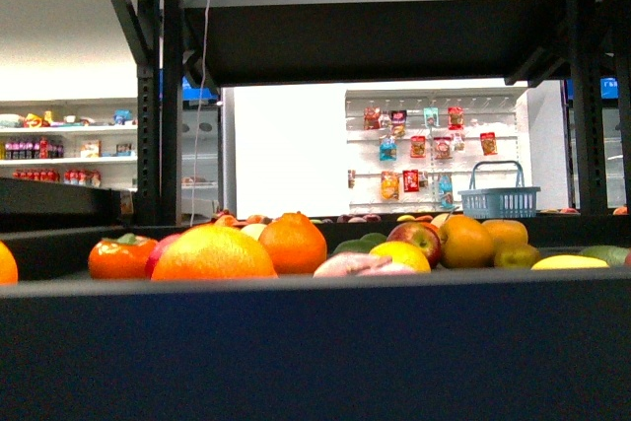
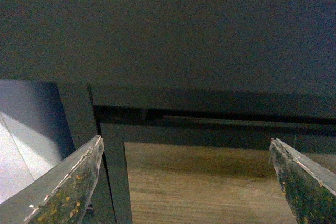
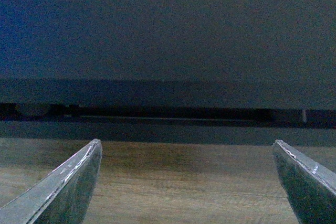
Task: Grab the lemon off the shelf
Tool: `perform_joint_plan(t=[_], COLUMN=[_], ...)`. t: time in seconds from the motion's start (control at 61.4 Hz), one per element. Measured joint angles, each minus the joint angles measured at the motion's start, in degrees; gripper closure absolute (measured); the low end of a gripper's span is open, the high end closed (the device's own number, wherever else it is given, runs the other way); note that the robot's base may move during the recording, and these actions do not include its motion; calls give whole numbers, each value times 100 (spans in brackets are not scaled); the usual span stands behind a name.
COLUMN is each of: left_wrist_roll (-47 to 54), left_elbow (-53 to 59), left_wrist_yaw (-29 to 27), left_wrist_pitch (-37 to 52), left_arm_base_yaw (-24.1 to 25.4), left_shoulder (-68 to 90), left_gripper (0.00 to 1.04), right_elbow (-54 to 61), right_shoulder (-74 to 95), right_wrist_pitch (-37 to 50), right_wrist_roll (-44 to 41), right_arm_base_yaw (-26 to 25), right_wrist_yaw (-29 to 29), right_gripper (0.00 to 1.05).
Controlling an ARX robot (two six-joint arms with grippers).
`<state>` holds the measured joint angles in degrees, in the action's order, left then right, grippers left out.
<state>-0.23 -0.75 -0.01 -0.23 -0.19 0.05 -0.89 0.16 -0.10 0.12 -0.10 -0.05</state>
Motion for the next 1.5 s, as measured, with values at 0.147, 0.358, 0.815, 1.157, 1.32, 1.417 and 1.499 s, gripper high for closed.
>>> perform_joint_plan(t=[0.147, 0.358, 0.815, 1.157, 1.32, 1.417, 1.499], left_wrist_roll=[0, 2, 0, 0, -2, 2, 0], left_elbow=[0, 0, 0, 0, 0, 0, 0], left_wrist_yaw=[0, 0, 0, 0, 0, 2, 0], left_wrist_pitch=[0, 0, 0, 0, 0, 0, 0], left_arm_base_yaw=[0, 0, 0, 0, 0, 0, 0], left_shoulder=[0, 0, 0, 0, 0, 0, 0], left_gripper=[8, 8, 8, 8, 8, 8, 8], right_elbow=[0, 0, 0, 0, 0, 0, 0], right_shoulder=[0, 0, 0, 0, 0, 0, 0], right_wrist_pitch=[0, -2, 0, 0, 0, 0, 0], right_wrist_roll=[2, 9, 4, 7, 2, 7, 4], right_arm_base_yaw=[0, 0, 0, 0, 0, 0, 0], right_wrist_yaw=[0, 7, 0, 2, -4, 4, 2], right_gripper=[7, 7, 7, 7, 7, 7, 7])
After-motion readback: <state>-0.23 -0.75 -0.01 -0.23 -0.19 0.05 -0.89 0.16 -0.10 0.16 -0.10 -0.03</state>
